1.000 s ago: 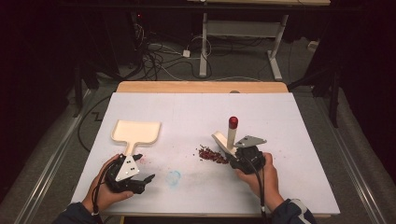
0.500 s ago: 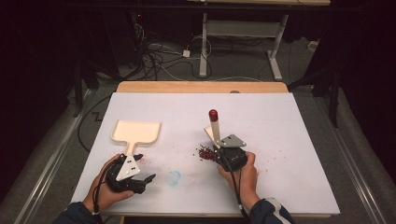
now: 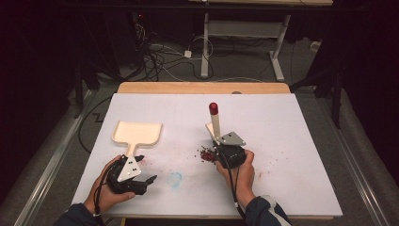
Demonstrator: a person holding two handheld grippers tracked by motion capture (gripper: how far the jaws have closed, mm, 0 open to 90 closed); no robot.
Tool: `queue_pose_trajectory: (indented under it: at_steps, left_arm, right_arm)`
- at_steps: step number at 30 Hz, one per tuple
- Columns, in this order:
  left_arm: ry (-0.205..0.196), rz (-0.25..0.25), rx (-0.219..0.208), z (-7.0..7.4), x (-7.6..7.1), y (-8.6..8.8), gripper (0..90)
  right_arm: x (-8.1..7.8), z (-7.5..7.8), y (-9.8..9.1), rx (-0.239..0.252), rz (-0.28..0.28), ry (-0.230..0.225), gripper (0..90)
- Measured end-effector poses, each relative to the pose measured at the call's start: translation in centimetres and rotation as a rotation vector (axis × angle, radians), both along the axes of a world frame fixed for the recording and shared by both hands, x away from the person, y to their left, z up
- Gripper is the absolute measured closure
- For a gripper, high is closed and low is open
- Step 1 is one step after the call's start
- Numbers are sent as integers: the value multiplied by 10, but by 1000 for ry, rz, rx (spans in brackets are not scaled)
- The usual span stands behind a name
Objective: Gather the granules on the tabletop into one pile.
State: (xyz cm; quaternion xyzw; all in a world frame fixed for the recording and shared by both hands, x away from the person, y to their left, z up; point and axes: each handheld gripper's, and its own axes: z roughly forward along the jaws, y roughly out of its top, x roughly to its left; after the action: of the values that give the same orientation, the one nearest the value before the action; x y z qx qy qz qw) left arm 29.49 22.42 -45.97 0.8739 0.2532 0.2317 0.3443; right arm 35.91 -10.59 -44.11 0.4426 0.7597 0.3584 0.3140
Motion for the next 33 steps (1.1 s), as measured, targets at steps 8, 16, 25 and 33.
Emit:
queue_pose_trajectory:
  at_steps: [8,16,25,33]
  left_arm:
    - [-4,3,4,0,-1,2,203]
    - [-8,10,3,1,-2,3,203]
    - [-9,15,3,1,-1,5,203]
    - [-5,12,7,0,-2,5,203]
  right_arm:
    - [0,18,-29,55,70,-32,678]
    - [-16,38,-41,160,327,9,677]
    - [-32,23,-4,239,478,94,677]
    - [-21,-11,19,229,313,110,678]
